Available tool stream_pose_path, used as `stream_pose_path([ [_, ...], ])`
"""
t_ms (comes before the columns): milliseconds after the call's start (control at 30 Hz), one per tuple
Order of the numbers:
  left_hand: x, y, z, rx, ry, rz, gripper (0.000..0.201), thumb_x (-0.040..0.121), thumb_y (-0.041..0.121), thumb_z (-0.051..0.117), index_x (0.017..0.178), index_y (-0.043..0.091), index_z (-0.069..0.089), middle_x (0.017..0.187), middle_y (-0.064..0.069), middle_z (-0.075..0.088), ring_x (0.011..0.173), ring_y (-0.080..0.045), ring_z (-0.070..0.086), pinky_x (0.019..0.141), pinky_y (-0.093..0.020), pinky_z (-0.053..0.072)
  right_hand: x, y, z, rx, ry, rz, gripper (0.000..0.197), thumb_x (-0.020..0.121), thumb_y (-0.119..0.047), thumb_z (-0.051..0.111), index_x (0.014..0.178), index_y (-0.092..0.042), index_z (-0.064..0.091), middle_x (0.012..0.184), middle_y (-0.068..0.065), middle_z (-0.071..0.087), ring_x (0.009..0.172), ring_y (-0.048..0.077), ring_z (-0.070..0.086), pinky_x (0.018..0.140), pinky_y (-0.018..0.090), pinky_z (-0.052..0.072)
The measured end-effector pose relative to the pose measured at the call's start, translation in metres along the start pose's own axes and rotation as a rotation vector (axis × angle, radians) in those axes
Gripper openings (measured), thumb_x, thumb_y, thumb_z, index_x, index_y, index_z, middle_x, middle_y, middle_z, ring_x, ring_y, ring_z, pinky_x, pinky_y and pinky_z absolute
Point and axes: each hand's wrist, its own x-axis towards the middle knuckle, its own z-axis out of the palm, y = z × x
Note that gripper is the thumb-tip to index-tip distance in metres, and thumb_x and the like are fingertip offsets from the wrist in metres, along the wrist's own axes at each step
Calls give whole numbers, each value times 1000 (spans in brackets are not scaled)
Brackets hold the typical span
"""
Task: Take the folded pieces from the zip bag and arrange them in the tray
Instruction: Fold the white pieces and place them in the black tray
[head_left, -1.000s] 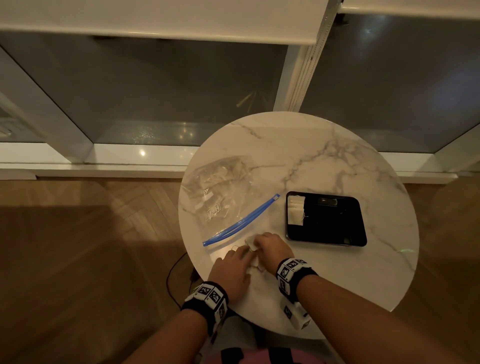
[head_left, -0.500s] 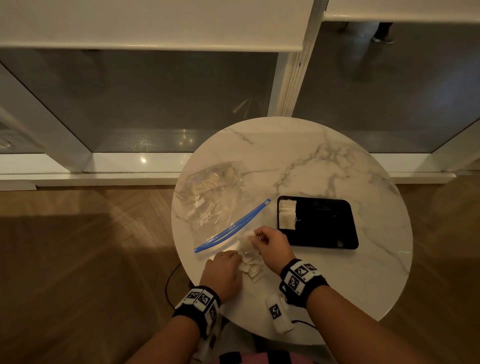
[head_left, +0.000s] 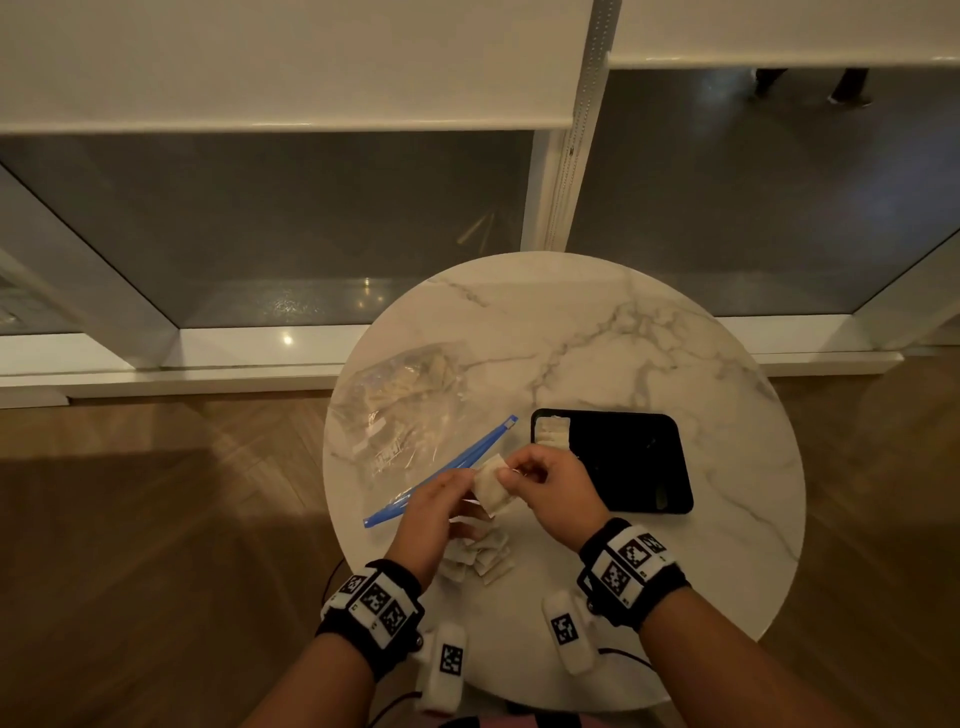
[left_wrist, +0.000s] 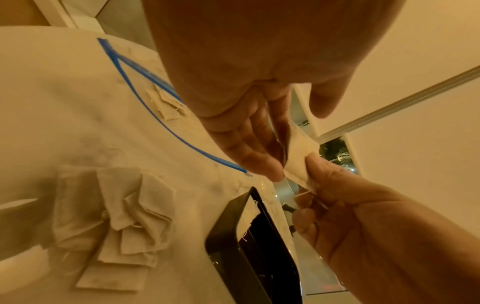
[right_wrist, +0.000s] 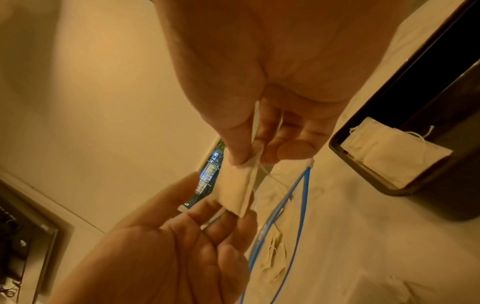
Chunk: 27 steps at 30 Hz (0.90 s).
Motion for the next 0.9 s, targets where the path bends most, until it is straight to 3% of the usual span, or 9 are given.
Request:
stream_pose_path([
  [100, 3, 0, 11, 143, 22, 111, 11, 98, 10, 61, 97, 2, 69, 82, -17, 71, 74, -24, 68, 64, -32, 57, 2, 0, -9, -4, 12, -18, 4, 85, -20, 75, 85, -19, 72, 75, -3, 68, 68, 8, 58, 67, 27, 51],
  [233, 6, 3, 21, 126, 54, 128, 10, 99, 7, 61, 101, 6, 70, 81, -6, 75, 74, -18, 68, 64, -28, 57, 2, -3, -23, 34, -16, 15, 5, 87, -16, 73, 85, -12, 72, 66, -7, 65, 58, 3, 56, 61, 23, 46],
  [400, 6, 1, 31, 122, 62, 111, 13, 99, 14, 62, 108, 10, 69, 96, -8, 75, 86, -21, 71, 71, -31, 59, 2, -8, -43, -26, -61, 37, 8, 88, -17, 72, 81, -12, 72, 74, 8, 71, 63, 10, 61, 64, 30, 53],
  [533, 7, -3, 33, 188, 167, 70, 14, 98, 23, 62, 111, 23, 67, 111, 1, 69, 97, -20, 68, 76, -32, 57, 7, -10, -64, -397, 244, -25, 11, 89, -24, 66, 78, -23, 68, 77, -9, 67, 74, 6, 62, 69, 22, 51],
  [567, 7, -4, 34, 202, 176, 59, 14, 98, 23, 62, 112, 24, 67, 113, 3, 68, 98, -20, 68, 76, -30, 56, 9, -11, -69, -435, 223, -45, 11, 89, -24, 65, 78, -23, 67, 78, -10, 66, 75, 6, 61, 70, 23, 51],
  [700, 7, -7, 39, 257, 150, 64, 16, 97, 26, 64, 113, 27, 66, 116, 9, 67, 99, -19, 67, 73, -25, 56, 10, -16, -76, -382, -100, 13, 9, 89, -22, 68, 80, -20, 69, 79, -8, 67, 75, 4, 61, 72, 21, 49],
  [800, 6, -8, 45, 258, 78, 69, 21, 97, 34, 64, 117, 30, 66, 118, 13, 67, 102, -14, 67, 74, -24, 54, 9, -12, -75, -411, -101, -16, 11, 89, -20, 68, 78, -21, 66, 75, -7, 65, 70, 5, 58, 69, 22, 49],
  [900, 7, -9, 56, 258, -9, 85, 23, 98, 37, 60, 119, 30, 67, 112, 12, 70, 98, -9, 69, 73, -24, 56, 6, -6, -74, -430, -190, -21, 20, 91, -20, 66, 73, -28, 62, 69, -6, 62, 63, 3, 55, 61, 17, 42],
])
